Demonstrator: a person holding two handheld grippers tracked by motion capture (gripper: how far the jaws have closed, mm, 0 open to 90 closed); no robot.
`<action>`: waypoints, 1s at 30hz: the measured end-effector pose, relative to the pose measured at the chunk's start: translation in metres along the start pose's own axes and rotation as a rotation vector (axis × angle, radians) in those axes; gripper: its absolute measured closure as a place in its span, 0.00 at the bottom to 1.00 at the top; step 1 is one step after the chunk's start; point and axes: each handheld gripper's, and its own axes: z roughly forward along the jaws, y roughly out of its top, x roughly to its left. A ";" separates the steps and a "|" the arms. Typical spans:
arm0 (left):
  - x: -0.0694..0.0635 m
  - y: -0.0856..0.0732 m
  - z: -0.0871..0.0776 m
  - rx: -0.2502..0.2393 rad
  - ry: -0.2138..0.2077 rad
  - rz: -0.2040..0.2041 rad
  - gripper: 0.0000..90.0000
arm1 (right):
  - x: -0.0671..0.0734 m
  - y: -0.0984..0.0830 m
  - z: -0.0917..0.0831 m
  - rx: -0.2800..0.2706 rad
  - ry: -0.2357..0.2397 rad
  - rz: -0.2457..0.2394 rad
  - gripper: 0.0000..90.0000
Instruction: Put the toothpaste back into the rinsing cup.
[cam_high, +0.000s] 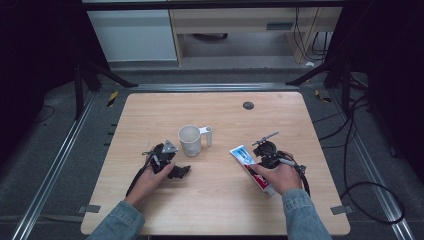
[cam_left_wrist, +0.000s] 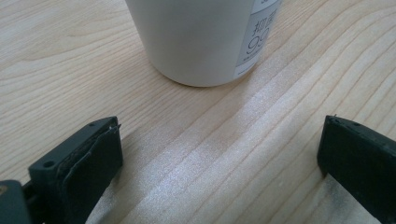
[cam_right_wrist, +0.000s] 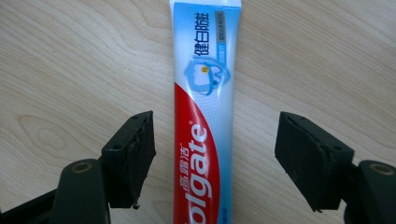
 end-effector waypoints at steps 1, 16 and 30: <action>0.000 0.000 0.000 0.000 0.000 0.000 0.00 | 0.001 0.001 0.002 0.001 -0.001 -0.007 0.33; 0.000 0.000 0.000 0.000 0.000 0.001 0.00 | 0.005 0.025 0.036 0.117 0.007 -0.023 0.36; 0.000 0.000 0.000 0.000 0.001 0.001 0.00 | -0.001 0.040 0.054 0.180 0.018 -0.029 0.40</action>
